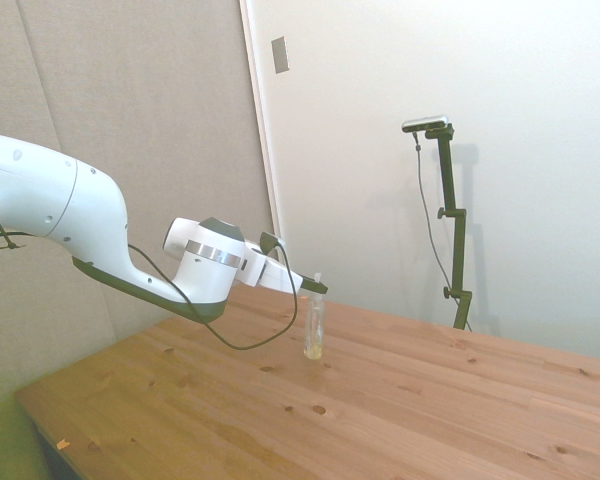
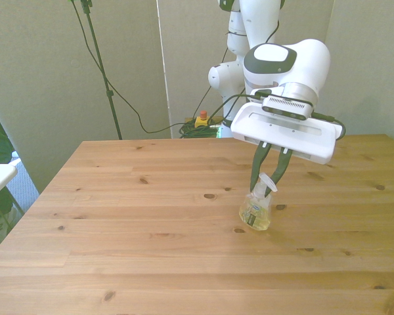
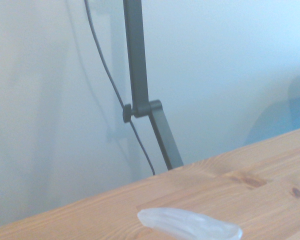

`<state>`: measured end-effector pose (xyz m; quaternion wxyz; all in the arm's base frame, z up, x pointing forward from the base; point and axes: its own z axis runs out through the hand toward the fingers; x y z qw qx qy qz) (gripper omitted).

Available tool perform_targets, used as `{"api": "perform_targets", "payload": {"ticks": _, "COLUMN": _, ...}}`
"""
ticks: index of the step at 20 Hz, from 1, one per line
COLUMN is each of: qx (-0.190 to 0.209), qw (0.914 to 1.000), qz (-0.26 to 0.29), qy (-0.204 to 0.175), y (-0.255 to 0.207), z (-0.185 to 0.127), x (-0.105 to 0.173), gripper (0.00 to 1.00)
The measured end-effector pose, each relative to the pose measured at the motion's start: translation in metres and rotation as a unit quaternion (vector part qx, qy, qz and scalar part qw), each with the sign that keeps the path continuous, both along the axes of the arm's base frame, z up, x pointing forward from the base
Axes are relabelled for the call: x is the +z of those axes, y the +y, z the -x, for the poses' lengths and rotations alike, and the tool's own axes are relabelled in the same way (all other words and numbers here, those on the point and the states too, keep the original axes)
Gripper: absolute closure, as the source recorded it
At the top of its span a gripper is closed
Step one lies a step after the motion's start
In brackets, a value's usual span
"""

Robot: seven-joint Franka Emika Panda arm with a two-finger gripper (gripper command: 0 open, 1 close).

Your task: Stand the sanitizer

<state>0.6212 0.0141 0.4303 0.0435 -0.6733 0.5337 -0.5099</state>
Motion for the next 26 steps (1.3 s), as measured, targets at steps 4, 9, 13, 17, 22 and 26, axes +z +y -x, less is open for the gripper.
{"api": "perform_targets", "payload": {"ticks": 4, "qx": -0.017, "qw": 0.9991, "qz": 0.009, "qy": -0.037, "y": 0.002, "z": 0.002, "x": -0.001, "gripper": 1.0}}
{"api": "perform_targets", "payload": {"ticks": 9, "qx": -0.023, "qw": 0.9973, "qz": 0.002, "qy": -0.069, "y": 0.002, "z": 0.0, "x": 0.038, "gripper": 1.0}}
{"api": "perform_targets", "payload": {"ticks": 13, "qx": -0.025, "qw": 0.998, "qz": 0.006, "qy": -0.057, "y": 0.0, "z": 0.0, "x": 0.024, "gripper": 1.0}}
{"api": "perform_targets", "payload": {"ticks": 17, "qx": -0.028, "qw": 0.9983, "qz": 0.006, "qy": -0.051, "y": -0.005, "z": 0.002, "x": 0.018, "gripper": 1.0}}
{"api": "perform_targets", "payload": {"ticks": 22, "qx": -0.034, "qw": 0.999, "qz": 0.003, "qy": -0.028, "y": -0.024, "z": 0.004, "x": -0.007, "gripper": 1.0}}
{"api": "perform_targets", "payload": {"ticks": 26, "qx": -0.039, "qw": 0.9989, "qz": 0.006, "qy": -0.023, "y": -0.032, "z": 0.001, "x": -0.013, "gripper": 1.0}}
